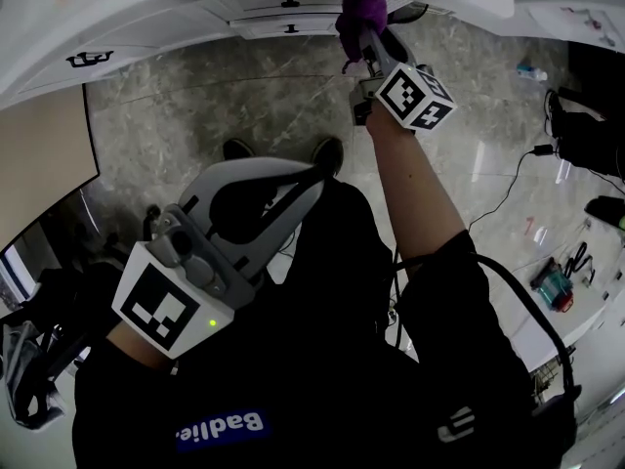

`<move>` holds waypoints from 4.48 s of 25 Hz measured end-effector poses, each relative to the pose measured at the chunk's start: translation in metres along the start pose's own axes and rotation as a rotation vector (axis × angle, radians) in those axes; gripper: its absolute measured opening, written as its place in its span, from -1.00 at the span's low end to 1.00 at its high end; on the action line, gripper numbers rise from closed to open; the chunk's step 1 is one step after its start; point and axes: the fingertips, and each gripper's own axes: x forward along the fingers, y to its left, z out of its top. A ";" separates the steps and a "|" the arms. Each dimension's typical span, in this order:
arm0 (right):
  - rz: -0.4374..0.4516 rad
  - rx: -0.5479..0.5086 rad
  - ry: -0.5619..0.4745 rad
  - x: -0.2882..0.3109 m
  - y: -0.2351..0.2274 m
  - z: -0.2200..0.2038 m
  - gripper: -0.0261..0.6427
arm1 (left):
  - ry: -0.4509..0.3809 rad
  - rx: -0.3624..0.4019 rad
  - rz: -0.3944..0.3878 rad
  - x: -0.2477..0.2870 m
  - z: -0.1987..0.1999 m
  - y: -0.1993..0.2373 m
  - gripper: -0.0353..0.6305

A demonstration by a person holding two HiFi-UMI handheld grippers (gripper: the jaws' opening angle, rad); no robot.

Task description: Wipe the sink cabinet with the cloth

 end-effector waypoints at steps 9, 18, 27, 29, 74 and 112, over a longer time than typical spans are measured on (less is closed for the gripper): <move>0.261 -0.141 0.190 0.065 0.134 -0.088 -0.61 | 0.009 0.006 0.045 -0.023 0.001 0.005 -0.89; 0.206 -0.195 0.294 0.105 0.118 -0.109 -0.61 | 0.026 0.000 0.069 -0.035 -0.003 0.006 -0.89; -0.016 -0.134 0.233 0.060 -0.002 -0.066 -0.61 | 0.054 -0.009 0.012 -0.019 0.001 -0.009 -0.89; -0.067 -0.070 0.191 0.050 -0.029 -0.050 -0.61 | 0.062 -0.012 0.000 -0.015 0.001 -0.012 -0.89; -0.129 0.023 0.281 0.002 -0.054 -0.037 -0.62 | 0.095 -0.056 0.049 -0.012 0.051 -0.025 -0.89; 0.453 -0.219 0.083 -0.384 0.485 0.122 -0.61 | -0.249 -0.013 0.117 -0.236 0.221 -0.220 -0.89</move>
